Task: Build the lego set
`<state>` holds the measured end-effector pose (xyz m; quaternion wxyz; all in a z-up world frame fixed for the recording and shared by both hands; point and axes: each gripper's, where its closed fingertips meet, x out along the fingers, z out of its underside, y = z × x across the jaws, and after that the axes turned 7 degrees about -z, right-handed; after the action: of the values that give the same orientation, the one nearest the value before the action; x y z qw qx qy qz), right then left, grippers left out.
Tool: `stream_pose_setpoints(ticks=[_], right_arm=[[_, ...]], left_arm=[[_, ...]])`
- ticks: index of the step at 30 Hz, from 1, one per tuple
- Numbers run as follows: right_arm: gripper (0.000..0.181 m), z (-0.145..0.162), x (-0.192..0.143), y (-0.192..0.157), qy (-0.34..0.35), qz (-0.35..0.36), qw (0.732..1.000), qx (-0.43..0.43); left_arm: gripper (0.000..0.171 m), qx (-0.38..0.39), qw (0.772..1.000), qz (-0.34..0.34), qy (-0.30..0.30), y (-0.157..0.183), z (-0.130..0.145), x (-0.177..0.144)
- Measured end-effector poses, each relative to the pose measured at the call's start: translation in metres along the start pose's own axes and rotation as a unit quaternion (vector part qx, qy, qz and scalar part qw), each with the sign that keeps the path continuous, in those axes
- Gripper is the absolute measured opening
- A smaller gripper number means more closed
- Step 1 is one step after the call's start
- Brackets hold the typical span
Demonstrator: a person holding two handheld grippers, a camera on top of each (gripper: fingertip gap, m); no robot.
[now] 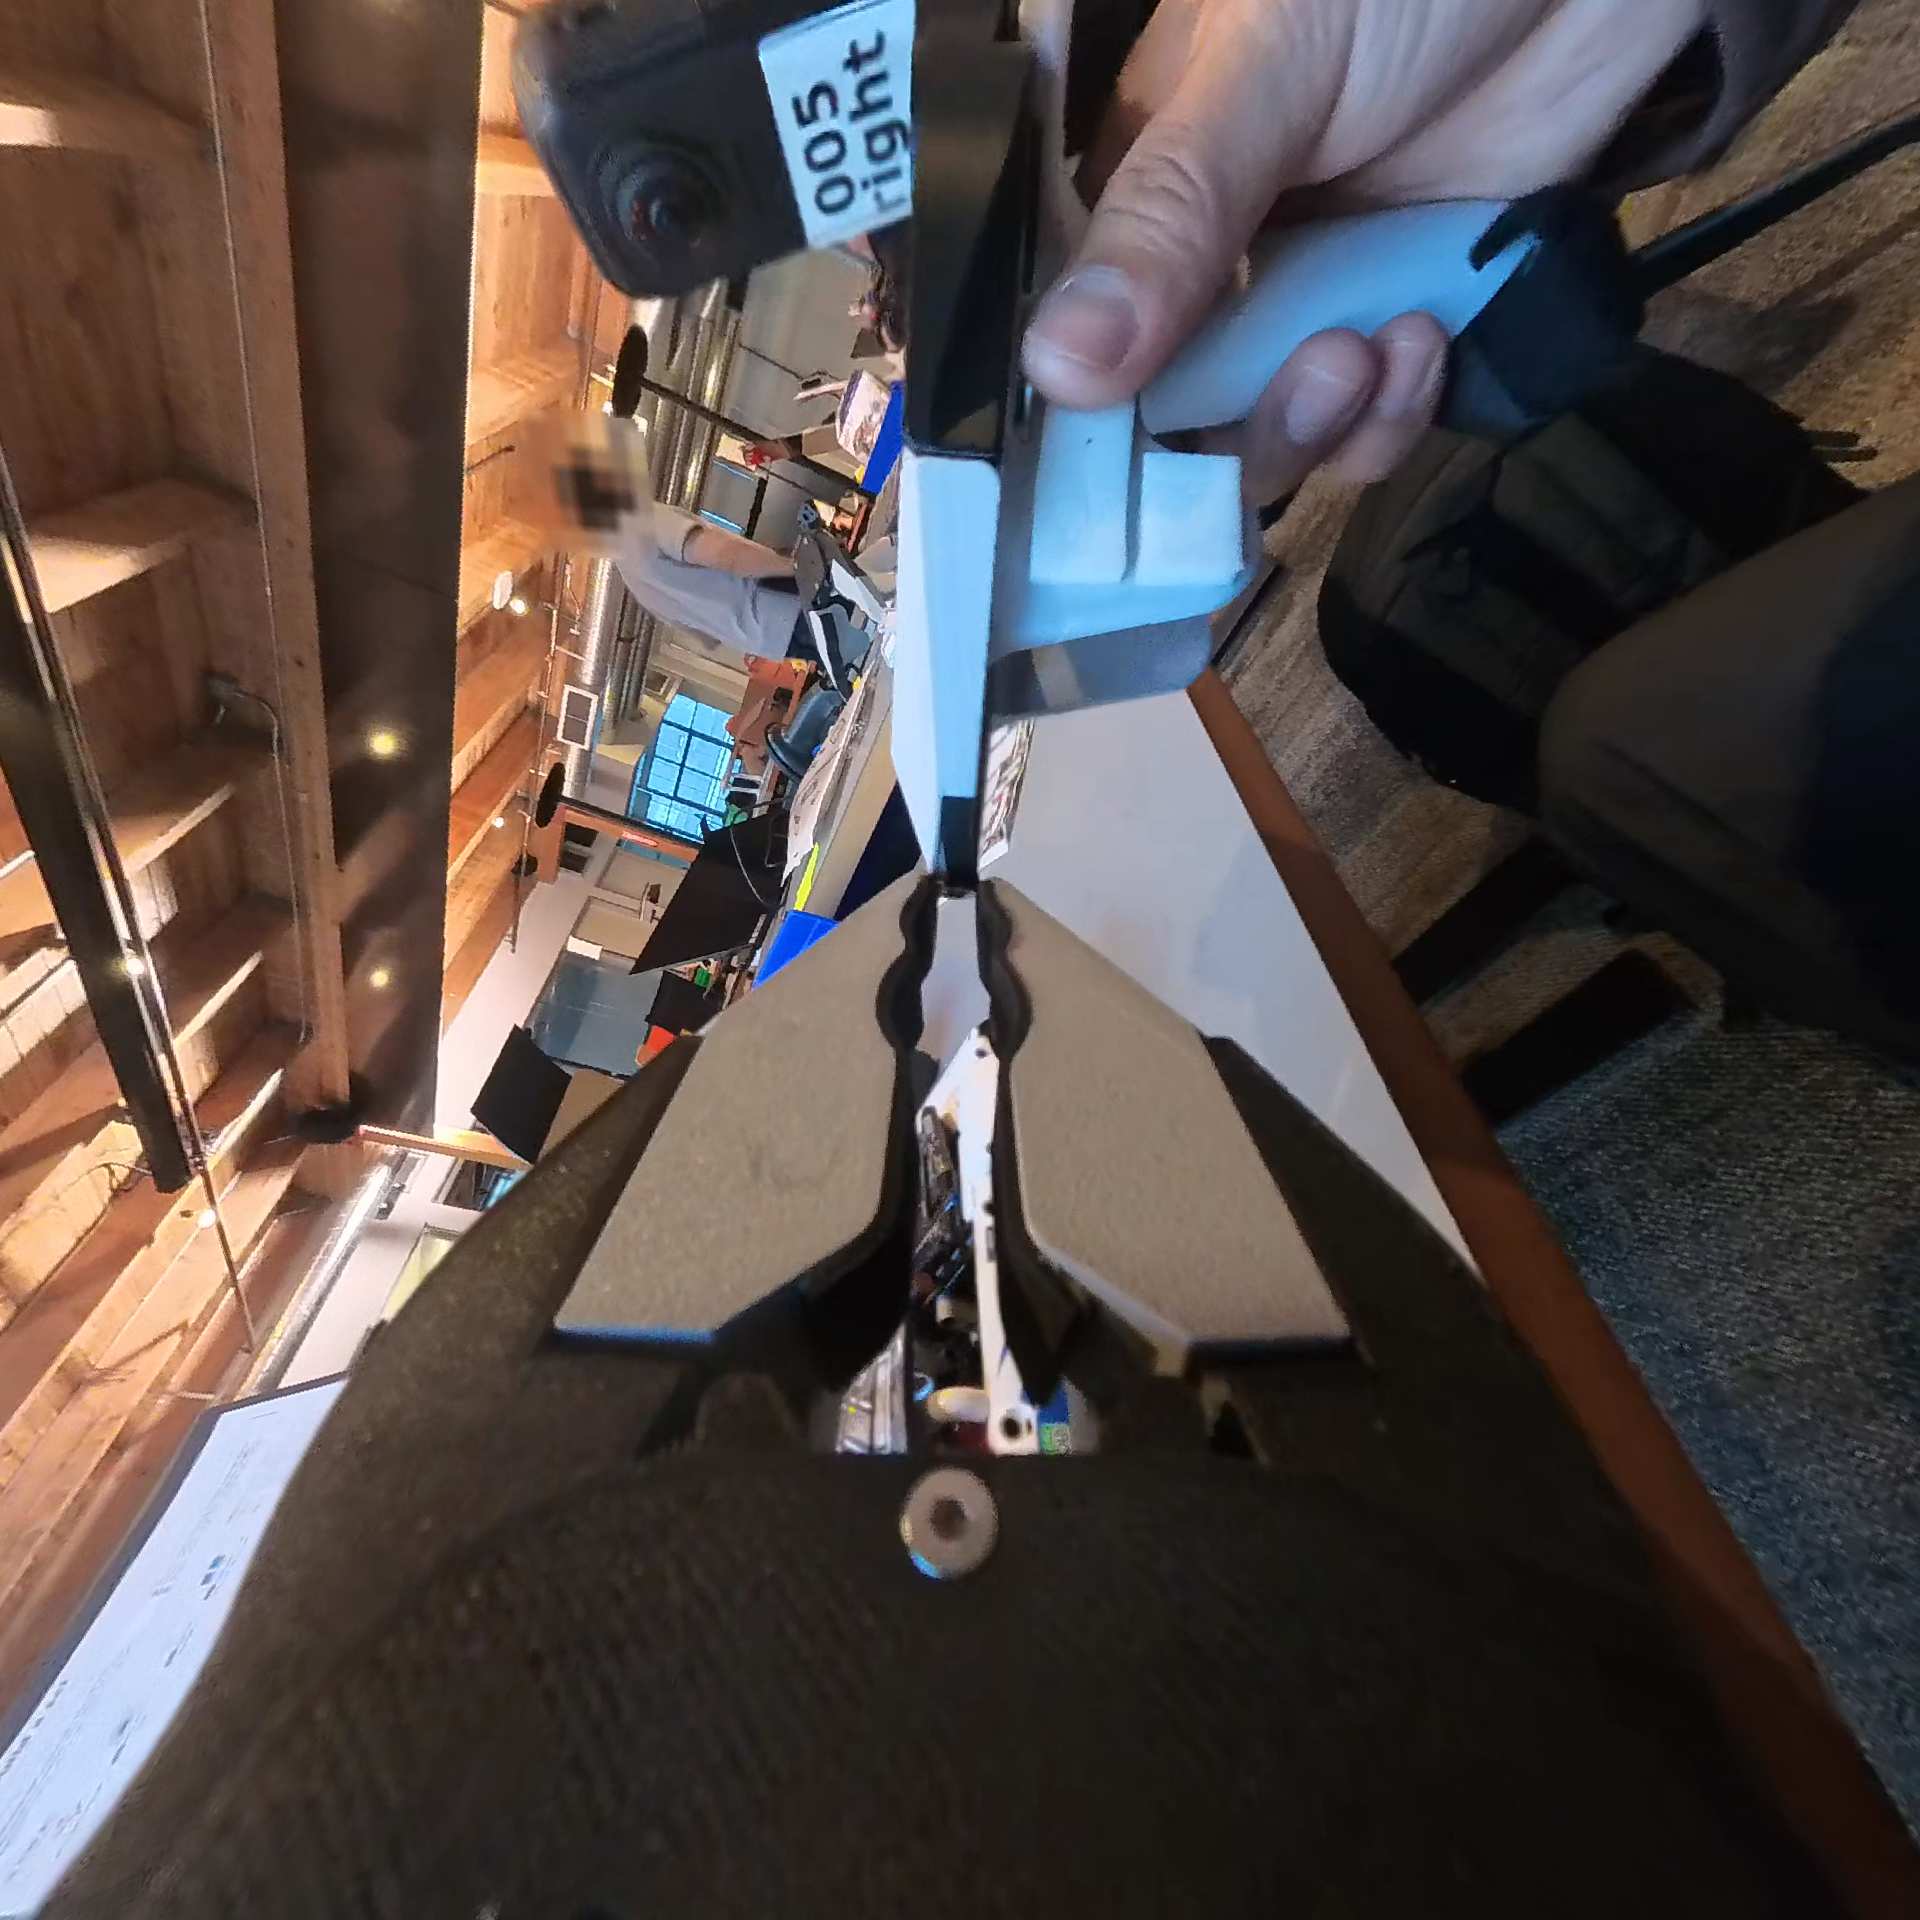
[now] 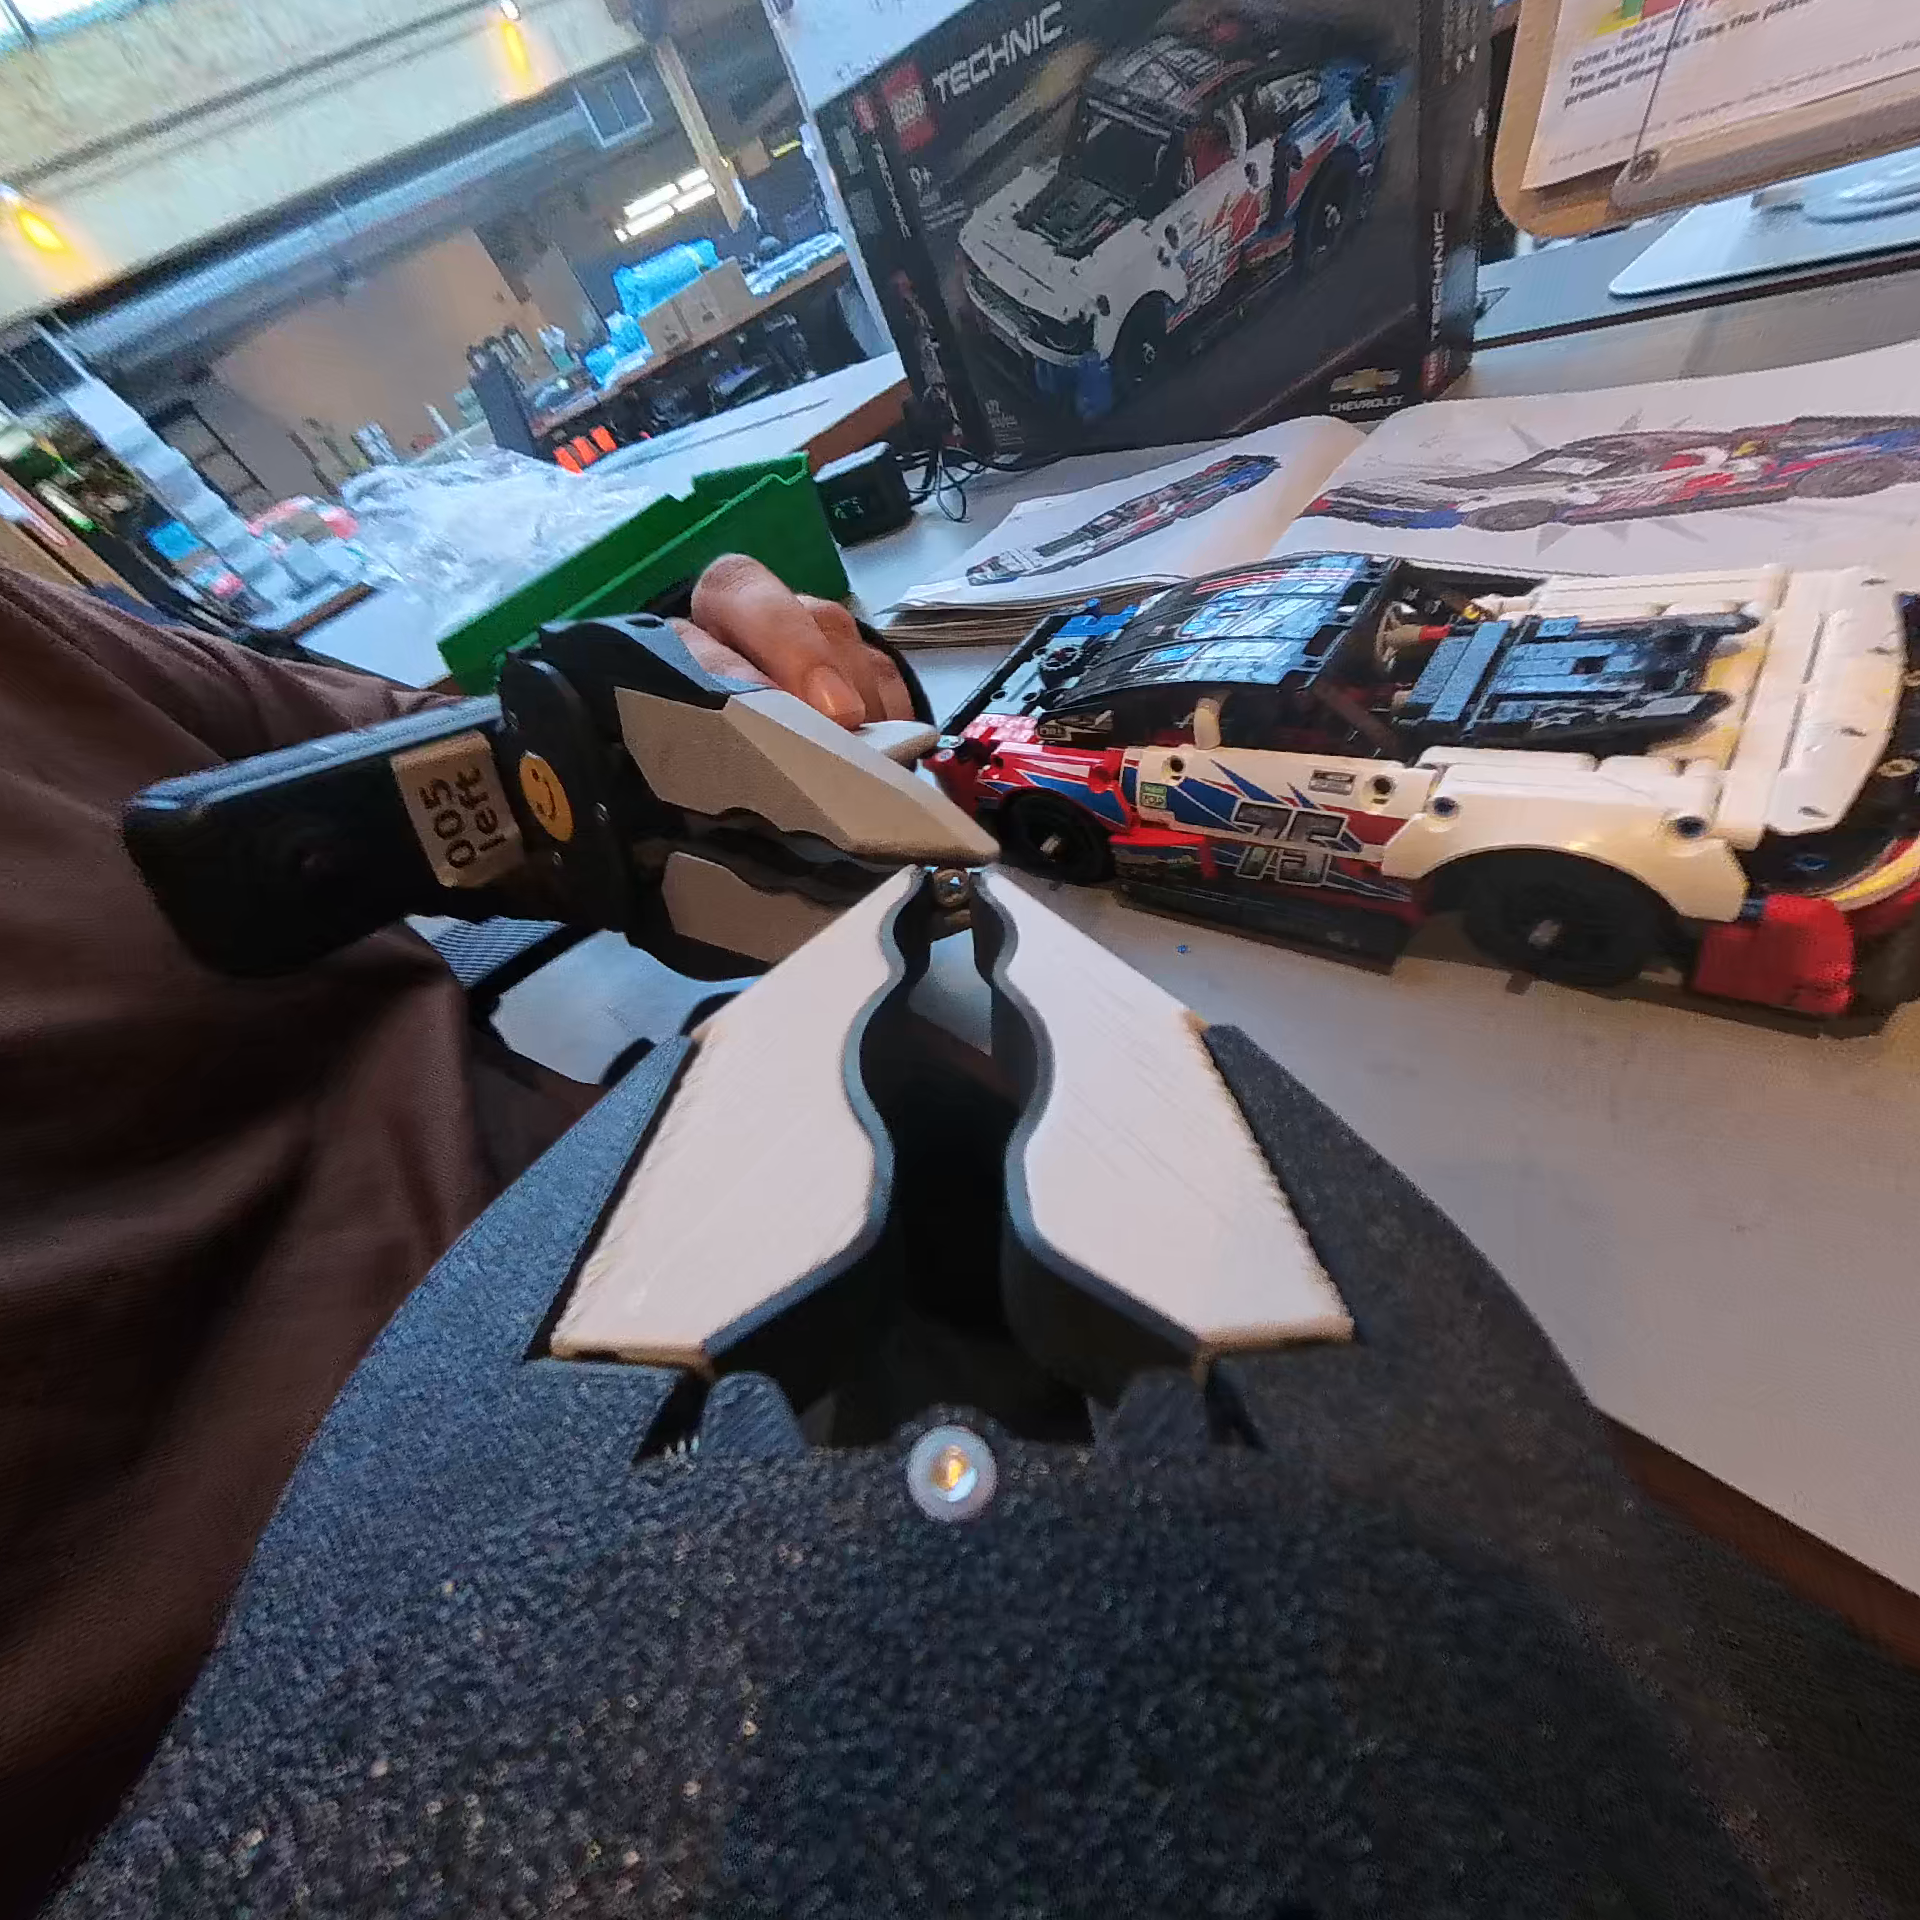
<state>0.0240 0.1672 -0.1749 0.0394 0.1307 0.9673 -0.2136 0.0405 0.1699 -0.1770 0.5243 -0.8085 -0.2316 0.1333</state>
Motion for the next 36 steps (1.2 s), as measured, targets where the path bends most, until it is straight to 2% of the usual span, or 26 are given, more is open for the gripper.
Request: stream_pose_setpoints(ticks=[4,8,10,14,17,19,21,23,27,31,33,36], right_arm=[[0.002,0.002,-0.001,0.009,-0.035,0.081,0.99,-0.107],[0.002,-0.005,-0.011,0.025,-0.098,0.211,0.936,-0.264],[0.002,-0.007,-0.011,0.027,-0.116,0.239,0.914,-0.306],[0.002,-0.008,-0.011,0.03,-0.122,0.259,0.9,-0.327],[0.002,-0.007,-0.012,0.035,-0.119,0.268,0.899,-0.324],[0.002,-0.008,-0.012,0.037,-0.112,0.27,0.901,-0.32],[0.002,-0.008,-0.011,0.038,-0.113,0.274,0.898,-0.324],[0.002,-0.012,-0.011,0.035,-0.113,0.286,0.886,-0.348],[0.002,-0.022,-0.016,0.025,-0.12,0.32,0.85,-0.4],[0.002,-0.029,-0.012,0.016,-0.113,0.335,0.83,-0.431],[0.002,-0.032,-0.011,0.018,-0.121,0.355,0.814,-0.443],[0.002,-0.034,-0.007,0.012,-0.121,0.355,0.812,-0.448]], left_arm=[[0.011,-0.088,0.995,0.047,-0.023,0.008,0.007,0.0],[0.014,-0.219,0.965,0.132,-0.065,0.023,0.022,-0.003],[0.022,-0.27,0.947,0.154,-0.083,0.022,0.027,-0.003],[0.024,-0.318,0.929,0.164,-0.097,0.01,0.028,-0.001],[0.025,-0.327,0.921,0.175,-0.117,0.006,0.031,0.003],[0.024,-0.341,0.91,0.205,-0.119,0.01,0.028,0.005],[0.022,-0.384,0.877,0.265,-0.114,0.021,0.018,0.003],[0.022,-0.44,0.842,0.291,-0.115,0.022,0.015,0.005],[0.021,-0.529,0.796,0.28,-0.096,0.001,0.022,0.012],[0.02,-0.59,0.743,0.309,-0.067,-0.014,0.009,0.014],[0.016,-0.601,0.733,0.312,-0.068,-0.016,0.009,0.014],[0.019,-0.617,0.718,0.318,-0.056,-0.019,0.007,0.005]])
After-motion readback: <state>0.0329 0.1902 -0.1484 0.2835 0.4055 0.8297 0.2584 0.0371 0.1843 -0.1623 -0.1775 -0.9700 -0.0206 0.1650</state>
